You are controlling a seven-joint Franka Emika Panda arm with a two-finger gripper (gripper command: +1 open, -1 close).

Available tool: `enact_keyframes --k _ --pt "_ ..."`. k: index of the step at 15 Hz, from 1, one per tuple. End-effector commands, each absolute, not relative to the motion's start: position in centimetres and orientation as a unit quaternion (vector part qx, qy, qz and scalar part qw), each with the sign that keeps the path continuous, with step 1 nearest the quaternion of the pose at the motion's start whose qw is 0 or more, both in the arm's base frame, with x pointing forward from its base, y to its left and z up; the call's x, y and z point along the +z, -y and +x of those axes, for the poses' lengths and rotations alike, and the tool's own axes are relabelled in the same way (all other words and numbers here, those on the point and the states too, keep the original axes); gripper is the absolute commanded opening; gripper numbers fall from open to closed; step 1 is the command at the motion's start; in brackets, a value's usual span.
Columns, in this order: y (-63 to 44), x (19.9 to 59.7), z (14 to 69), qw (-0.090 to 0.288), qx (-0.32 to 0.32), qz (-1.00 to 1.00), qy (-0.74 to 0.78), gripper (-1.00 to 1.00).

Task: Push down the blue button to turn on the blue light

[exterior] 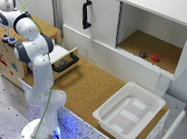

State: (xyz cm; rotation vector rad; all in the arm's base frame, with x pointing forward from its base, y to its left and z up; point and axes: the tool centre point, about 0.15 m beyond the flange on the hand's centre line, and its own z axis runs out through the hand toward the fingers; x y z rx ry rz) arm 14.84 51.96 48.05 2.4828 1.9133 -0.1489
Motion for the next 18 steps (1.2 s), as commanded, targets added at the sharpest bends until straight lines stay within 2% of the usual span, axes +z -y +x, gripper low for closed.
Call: enact_keyframes --k 1,4,6,9,12,15,18 --pt "-51.1 44.1 16.0 -0.021 -0.029 0.805 -0.593 -1.0" --pt "-51.5 42.4 15.6 -0.018 -0.048 0.8 -0.598 -1.0" --pt "-51.2 42.8 15.2 -0.019 -0.05 0.803 -0.594 -1.0" --pt "-49.8 47.6 14.9 -0.003 -0.015 0.819 -0.574 -1.0" --pt "-49.2 53.6 14.7 0.033 0.022 0.818 -0.574 -1.0" --pt "-49.7 56.0 14.6 0.053 0.033 0.81 -0.584 -1.0" --pt "-50.1 55.6 14.5 0.046 0.029 0.809 -0.586 -1.0"
